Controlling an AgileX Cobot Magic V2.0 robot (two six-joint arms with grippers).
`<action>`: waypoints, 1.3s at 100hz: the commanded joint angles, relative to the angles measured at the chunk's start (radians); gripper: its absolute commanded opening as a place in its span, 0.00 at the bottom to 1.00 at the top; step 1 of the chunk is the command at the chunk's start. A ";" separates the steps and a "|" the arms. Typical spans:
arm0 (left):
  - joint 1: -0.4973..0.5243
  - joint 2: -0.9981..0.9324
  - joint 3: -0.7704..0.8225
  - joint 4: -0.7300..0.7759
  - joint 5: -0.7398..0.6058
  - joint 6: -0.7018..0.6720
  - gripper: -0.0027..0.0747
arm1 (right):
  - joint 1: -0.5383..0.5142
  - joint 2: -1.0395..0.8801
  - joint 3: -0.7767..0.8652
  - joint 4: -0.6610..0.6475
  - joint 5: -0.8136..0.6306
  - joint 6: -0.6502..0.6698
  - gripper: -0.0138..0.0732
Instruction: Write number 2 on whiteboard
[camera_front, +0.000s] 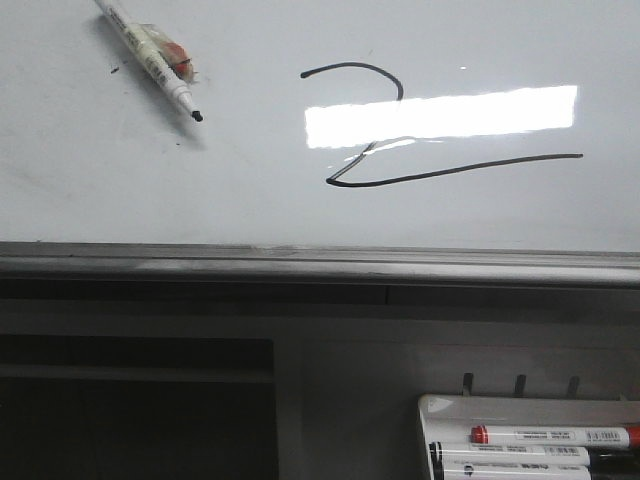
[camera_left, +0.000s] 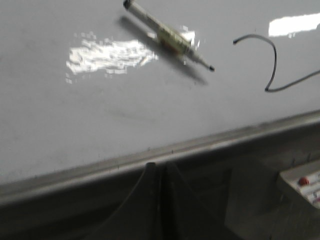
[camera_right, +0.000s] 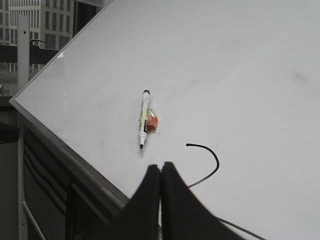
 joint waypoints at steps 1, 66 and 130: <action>0.027 -0.028 0.010 0.000 0.051 -0.016 0.01 | -0.007 0.010 -0.028 -0.005 -0.056 -0.006 0.07; 0.040 -0.026 0.010 -0.017 0.093 -0.016 0.01 | -0.007 0.010 -0.028 -0.005 -0.053 -0.006 0.07; 0.040 -0.026 0.010 -0.017 0.093 -0.016 0.01 | -0.007 0.010 -0.024 -0.005 -0.053 -0.006 0.07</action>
